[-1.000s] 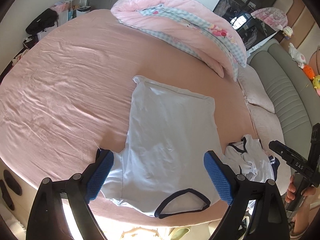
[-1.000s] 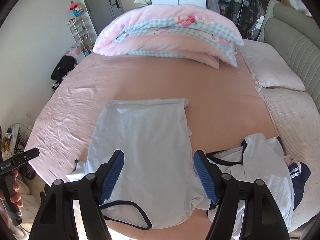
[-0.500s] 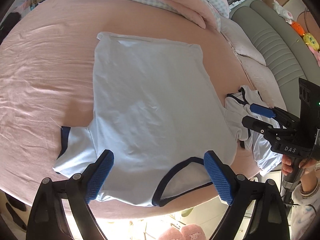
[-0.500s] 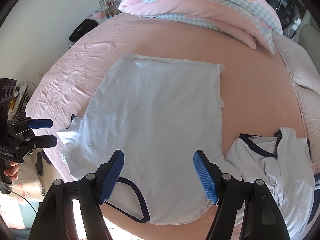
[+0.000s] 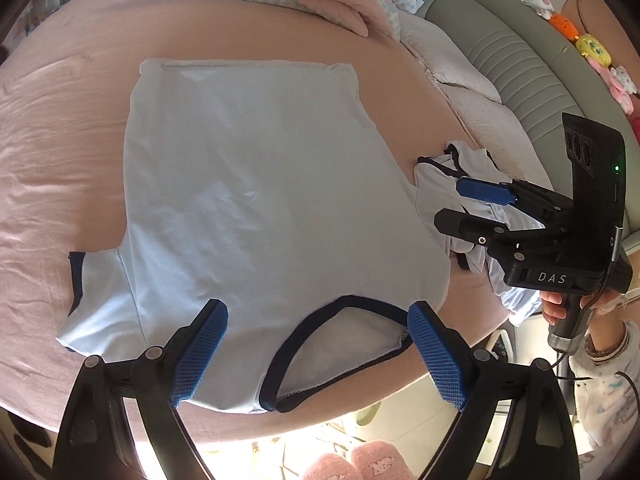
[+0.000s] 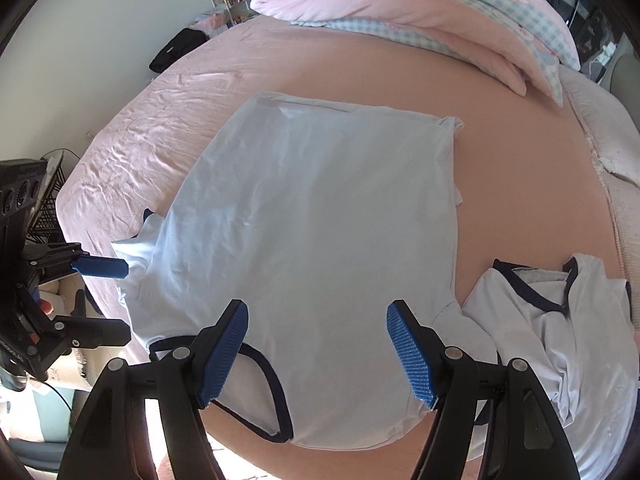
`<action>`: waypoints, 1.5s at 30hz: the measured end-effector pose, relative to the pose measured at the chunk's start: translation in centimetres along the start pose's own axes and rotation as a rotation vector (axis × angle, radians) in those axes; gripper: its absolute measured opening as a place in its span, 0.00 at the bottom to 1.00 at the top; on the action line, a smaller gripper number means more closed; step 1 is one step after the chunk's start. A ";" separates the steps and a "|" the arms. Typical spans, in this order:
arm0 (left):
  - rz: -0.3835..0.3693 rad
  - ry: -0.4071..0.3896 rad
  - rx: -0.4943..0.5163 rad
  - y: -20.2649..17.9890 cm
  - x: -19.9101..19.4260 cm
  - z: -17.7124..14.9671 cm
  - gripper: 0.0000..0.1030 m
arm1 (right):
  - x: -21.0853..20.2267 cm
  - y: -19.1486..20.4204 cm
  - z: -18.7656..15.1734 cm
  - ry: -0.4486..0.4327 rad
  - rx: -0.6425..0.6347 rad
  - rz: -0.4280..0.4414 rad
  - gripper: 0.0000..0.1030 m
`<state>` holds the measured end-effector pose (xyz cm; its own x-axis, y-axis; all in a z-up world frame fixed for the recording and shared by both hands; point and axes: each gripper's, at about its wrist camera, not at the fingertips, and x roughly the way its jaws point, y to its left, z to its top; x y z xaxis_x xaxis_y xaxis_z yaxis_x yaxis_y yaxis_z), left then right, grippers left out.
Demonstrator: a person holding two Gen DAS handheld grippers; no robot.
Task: Fold clothes
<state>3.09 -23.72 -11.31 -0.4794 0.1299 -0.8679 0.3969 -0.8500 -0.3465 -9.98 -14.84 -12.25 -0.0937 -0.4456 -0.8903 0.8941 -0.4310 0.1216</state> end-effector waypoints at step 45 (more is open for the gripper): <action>0.128 -0.031 0.158 -13.0 11.9 -4.0 0.89 | 3.7 -14.3 -16.6 -0.169 0.935 0.369 0.70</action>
<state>-4.65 -9.11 -18.53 -0.4576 0.0021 -0.8891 0.3295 -0.9284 -0.1718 -15.90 2.69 -24.56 -0.0072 -0.7484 -0.6632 0.1859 -0.6526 0.7345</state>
